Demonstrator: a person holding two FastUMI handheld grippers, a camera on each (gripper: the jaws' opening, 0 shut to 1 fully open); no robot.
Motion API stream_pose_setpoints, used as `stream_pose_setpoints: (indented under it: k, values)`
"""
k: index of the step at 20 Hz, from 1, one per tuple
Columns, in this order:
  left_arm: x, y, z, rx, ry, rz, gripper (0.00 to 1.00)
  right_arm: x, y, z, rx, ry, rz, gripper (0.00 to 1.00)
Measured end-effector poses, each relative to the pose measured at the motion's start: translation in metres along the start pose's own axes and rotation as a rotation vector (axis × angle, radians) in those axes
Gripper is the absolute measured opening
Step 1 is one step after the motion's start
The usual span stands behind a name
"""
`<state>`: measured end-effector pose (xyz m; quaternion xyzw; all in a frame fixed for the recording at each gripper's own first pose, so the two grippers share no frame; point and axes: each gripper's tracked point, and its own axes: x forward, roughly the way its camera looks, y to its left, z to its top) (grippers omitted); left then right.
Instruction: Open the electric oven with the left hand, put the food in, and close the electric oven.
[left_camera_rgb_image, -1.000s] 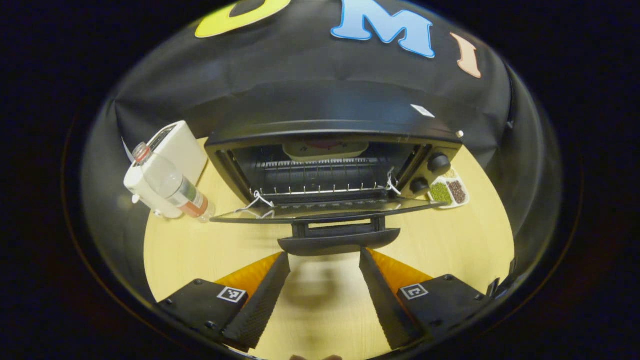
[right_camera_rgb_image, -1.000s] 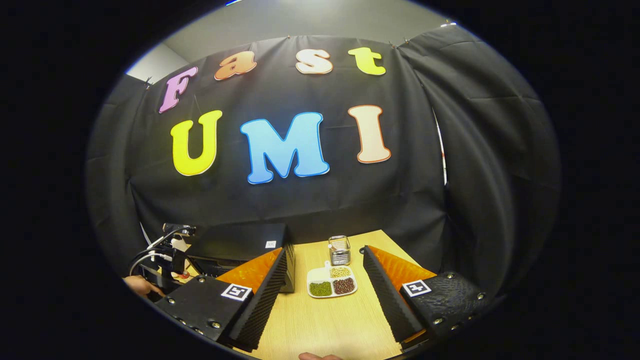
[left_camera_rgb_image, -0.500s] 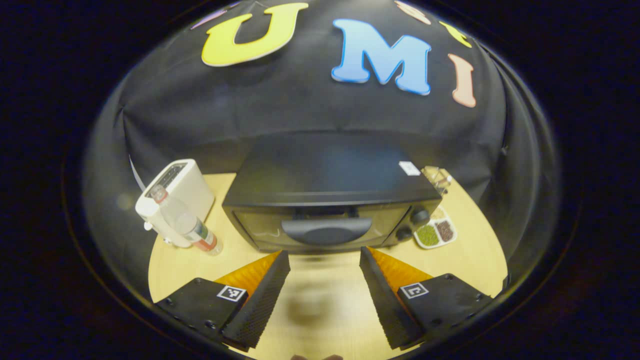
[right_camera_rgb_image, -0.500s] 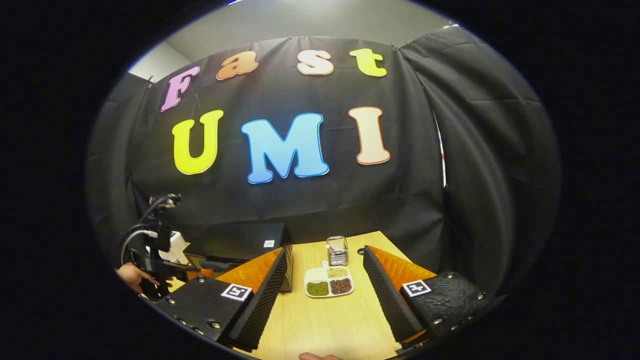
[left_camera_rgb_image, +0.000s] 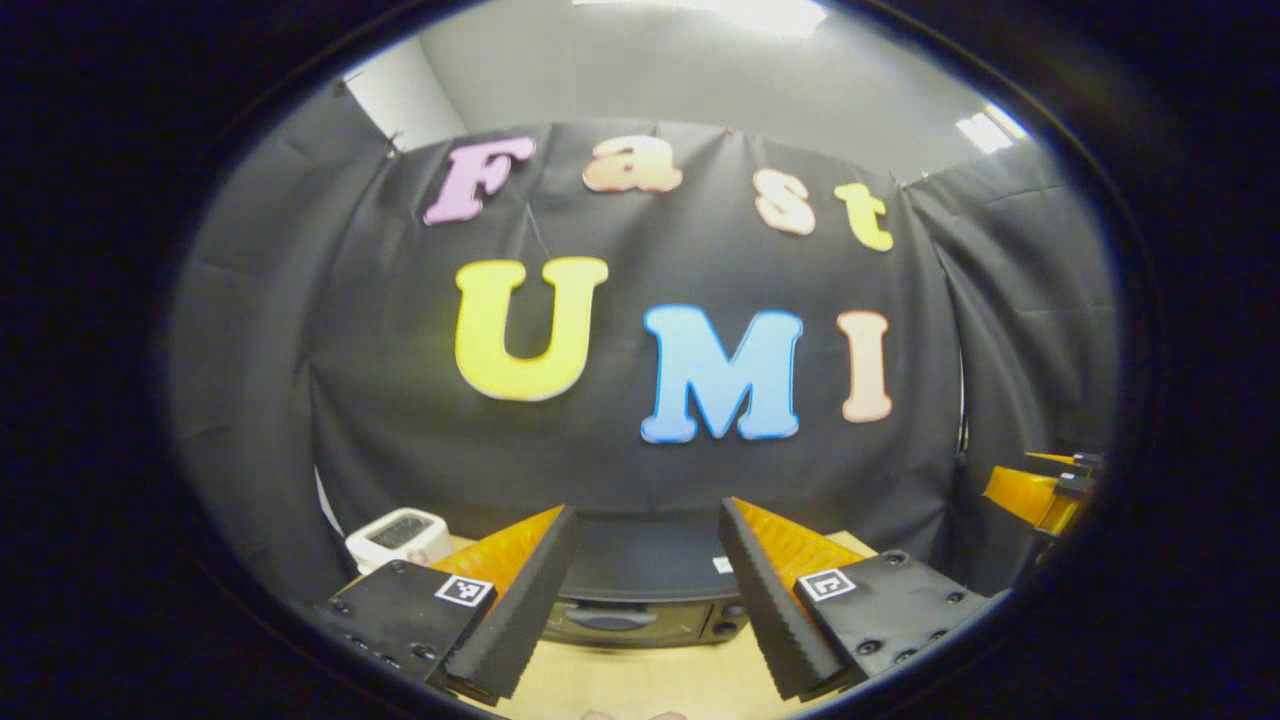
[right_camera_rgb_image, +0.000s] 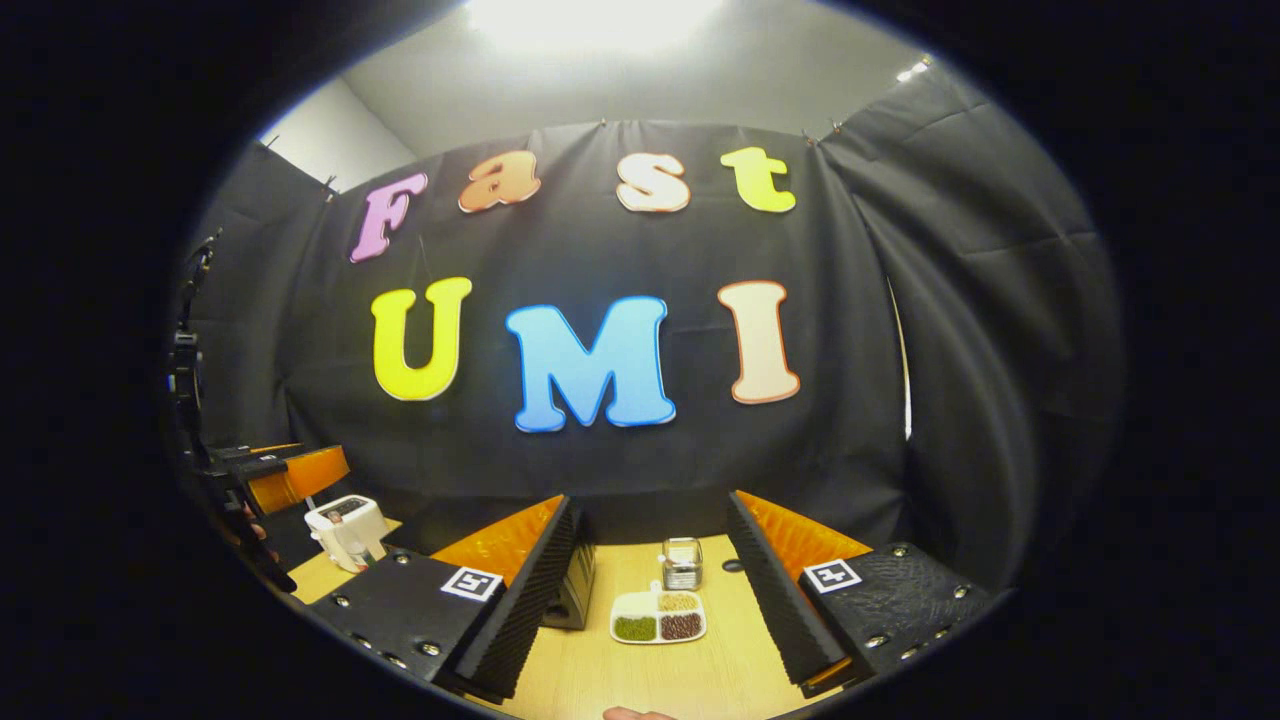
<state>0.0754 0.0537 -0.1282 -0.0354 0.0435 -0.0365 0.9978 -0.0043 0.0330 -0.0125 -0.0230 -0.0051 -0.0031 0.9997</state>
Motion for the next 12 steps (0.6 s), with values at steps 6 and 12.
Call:
stream_pose_setpoints:
  k: [6,12]
  values:
    - [-0.034,-0.017,0.027,0.036,-0.049,0.021,0.99,0.008,0.004,0.01,0.023,-0.009,0.054,0.94]
    - [-0.044,-0.019,0.037,0.007,-0.066,-0.028,0.91,-0.006,0.015,0.016,0.013,-0.007,0.017,0.94]
